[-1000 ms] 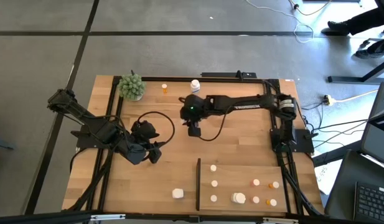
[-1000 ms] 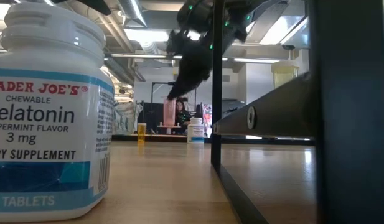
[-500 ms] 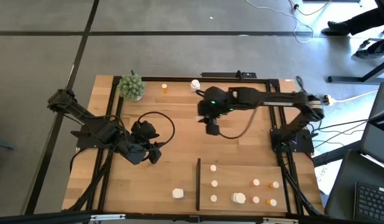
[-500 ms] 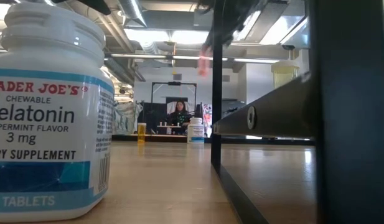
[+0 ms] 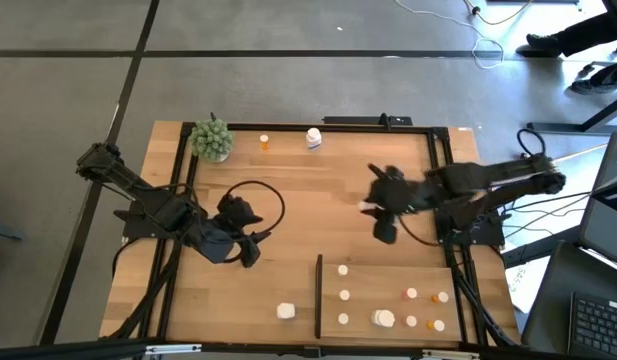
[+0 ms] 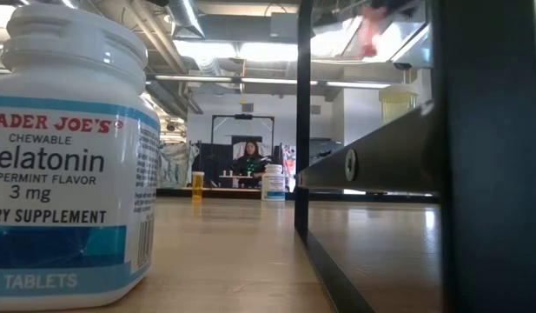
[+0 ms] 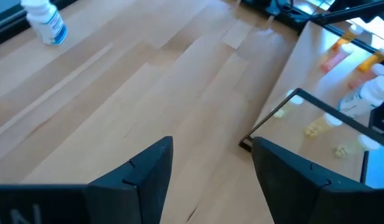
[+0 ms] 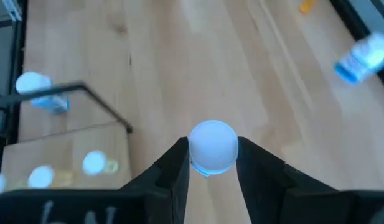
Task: Pick and place medicine bottles onto shelf by color
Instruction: Put the pink pill bottle on the shelf aligned with the other pink pill bottles
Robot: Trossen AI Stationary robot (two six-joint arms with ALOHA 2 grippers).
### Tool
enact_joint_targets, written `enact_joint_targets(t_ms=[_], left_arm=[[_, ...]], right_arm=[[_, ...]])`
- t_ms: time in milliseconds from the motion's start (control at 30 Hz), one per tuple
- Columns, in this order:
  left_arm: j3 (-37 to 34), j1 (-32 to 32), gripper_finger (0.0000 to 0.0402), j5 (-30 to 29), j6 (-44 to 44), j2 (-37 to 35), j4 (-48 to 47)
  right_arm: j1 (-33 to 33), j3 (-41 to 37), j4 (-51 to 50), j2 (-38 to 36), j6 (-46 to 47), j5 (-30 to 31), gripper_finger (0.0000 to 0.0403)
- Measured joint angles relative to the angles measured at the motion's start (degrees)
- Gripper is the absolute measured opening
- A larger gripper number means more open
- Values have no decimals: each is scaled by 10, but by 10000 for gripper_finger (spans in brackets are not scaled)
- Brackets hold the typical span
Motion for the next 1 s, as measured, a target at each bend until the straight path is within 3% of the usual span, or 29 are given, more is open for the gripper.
enact_joint_targets(t_ms=[300, 467, 633, 1000], left_arm=[[0, 5, 214, 6, 117, 0, 106], [0, 27, 214, 71, 217, 0, 198], [0, 47, 214, 106, 251, 5, 232], [1, 71, 214, 147, 254, 28, 249]], right_arm=[[175, -22, -100, -42, 271, 90, 118], [254, -22, -161, -42, 429, 136, 118], [316, -22, -233, -32, 575, 137, 118], [395, -23, -267, 46, 730, 134, 118]])
